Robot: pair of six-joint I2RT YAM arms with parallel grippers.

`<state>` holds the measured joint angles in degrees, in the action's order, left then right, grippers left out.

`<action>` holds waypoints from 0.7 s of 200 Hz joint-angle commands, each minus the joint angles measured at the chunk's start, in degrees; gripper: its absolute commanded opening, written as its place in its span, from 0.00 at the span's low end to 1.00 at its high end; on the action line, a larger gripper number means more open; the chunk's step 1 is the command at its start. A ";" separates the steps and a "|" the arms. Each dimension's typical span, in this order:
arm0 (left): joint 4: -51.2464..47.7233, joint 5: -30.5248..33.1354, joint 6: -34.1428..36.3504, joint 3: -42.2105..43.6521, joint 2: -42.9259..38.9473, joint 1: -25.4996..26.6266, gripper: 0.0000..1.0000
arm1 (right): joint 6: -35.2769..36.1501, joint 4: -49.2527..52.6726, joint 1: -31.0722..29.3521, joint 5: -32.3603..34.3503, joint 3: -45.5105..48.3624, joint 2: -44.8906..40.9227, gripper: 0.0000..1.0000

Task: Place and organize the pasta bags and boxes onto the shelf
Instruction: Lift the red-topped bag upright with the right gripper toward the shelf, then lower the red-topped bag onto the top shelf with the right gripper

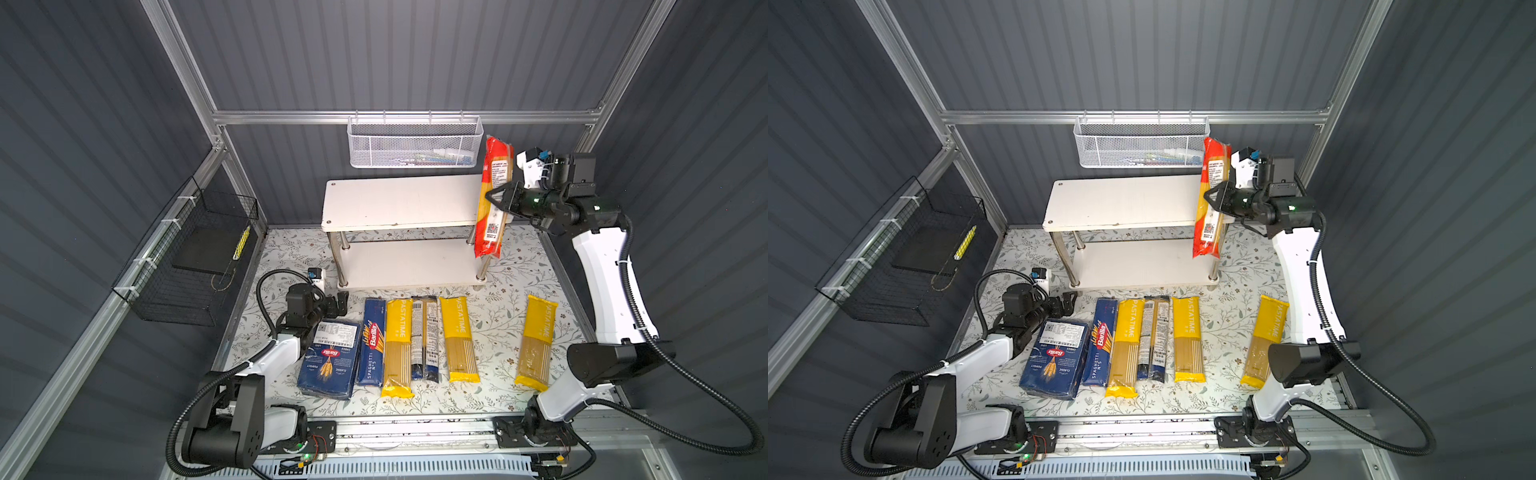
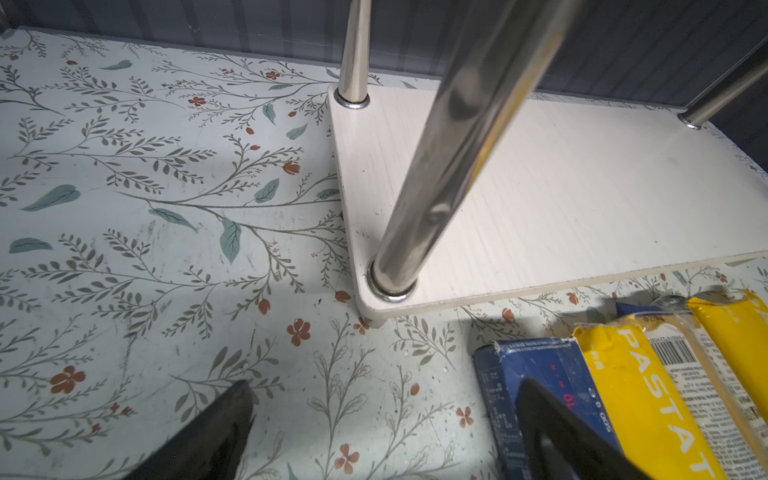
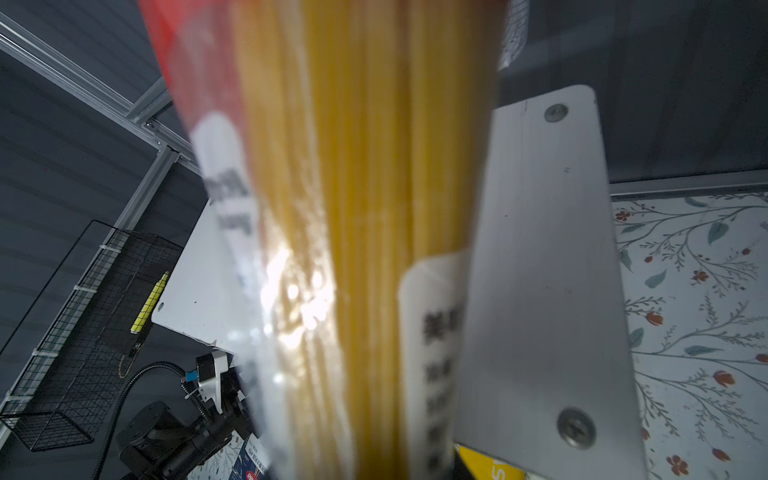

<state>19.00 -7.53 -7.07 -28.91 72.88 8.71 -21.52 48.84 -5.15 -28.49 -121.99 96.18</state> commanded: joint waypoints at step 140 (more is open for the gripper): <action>-0.39 0.23 0.57 -0.88 -0.24 0.52 1.00 | -4.34 -8.06 2.16 -3.87 -12.08 9.60 0.19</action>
<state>19.00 -7.53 -7.07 -28.91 72.88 8.84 -27.00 46.33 -3.29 -32.64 -131.55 105.49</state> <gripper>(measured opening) 0.995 0.267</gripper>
